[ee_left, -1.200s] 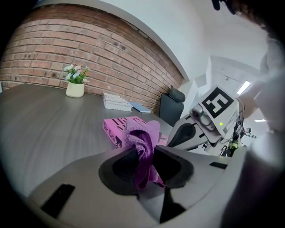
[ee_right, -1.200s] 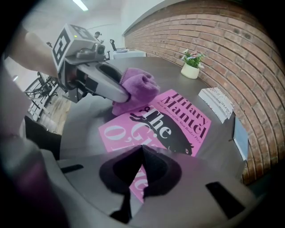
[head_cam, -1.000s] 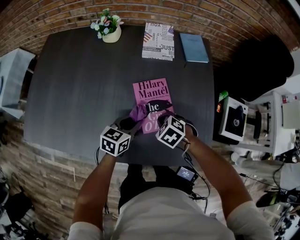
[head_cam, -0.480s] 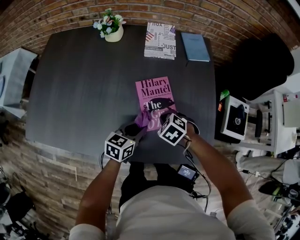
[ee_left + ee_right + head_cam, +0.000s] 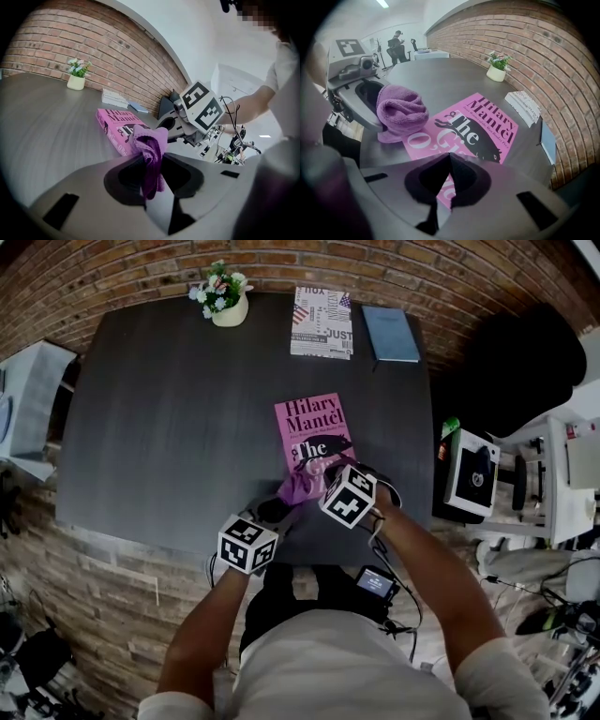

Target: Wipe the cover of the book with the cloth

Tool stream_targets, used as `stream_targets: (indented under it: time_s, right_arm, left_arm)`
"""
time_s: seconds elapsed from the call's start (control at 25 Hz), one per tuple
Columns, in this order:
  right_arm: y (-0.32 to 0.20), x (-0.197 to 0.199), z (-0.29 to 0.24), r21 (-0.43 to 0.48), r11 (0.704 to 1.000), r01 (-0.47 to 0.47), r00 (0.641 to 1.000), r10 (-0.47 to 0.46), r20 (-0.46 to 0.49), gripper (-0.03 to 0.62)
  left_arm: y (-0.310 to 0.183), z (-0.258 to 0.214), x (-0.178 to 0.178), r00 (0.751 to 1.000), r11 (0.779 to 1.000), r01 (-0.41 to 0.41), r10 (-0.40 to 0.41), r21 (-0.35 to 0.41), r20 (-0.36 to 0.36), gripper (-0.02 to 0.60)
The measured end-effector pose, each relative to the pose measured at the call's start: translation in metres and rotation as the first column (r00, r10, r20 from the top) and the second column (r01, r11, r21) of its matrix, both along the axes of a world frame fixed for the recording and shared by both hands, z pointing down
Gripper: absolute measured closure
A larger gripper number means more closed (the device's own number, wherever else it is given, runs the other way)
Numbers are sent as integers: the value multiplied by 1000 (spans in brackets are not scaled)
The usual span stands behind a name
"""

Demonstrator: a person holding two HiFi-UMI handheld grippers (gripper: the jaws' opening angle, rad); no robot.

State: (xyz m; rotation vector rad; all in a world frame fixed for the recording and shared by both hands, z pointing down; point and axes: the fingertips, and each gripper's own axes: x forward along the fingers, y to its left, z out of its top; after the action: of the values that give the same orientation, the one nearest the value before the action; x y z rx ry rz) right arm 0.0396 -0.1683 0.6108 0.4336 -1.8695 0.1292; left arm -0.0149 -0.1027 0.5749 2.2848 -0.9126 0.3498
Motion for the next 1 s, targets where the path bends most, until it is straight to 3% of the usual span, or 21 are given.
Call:
stream_targets:
  time_s: [0.64,0.84,1.0]
  right_arm:
    - [-2,0,0,20,998,-54,998,54,-8,580]
    - [-2,1,1,32,997,-66,998,67,-16,580]
    - [-2,0,-1,49,997,-66,998,67,-21,580]
  left_arm:
    - [26,-6,7,997,997,-71,70,-22,-38,472]
    - [38,-17,9,992,995,-95,93,-19,-87,471]
    - [39,-30,-2,987,999,-38,34,-24,-156,471]
